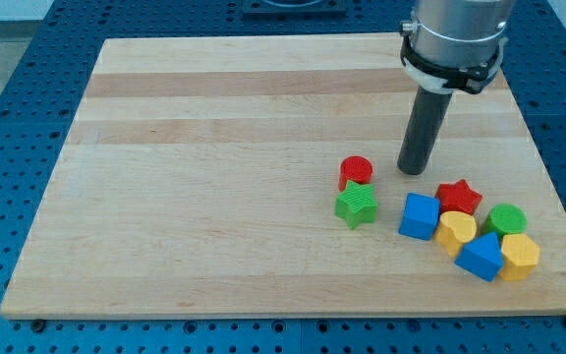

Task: Move the green star toward left

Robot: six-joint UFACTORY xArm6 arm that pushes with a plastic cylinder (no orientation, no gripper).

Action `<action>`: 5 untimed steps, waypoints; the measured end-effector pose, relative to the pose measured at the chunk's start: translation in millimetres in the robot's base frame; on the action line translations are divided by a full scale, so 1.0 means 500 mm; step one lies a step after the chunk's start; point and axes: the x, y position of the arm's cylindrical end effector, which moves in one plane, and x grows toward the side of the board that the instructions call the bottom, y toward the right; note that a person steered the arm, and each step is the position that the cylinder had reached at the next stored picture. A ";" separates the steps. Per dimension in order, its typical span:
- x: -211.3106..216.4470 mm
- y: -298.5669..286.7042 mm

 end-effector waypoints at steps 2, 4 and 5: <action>0.108 -0.013; 0.118 -0.015; 0.140 -0.019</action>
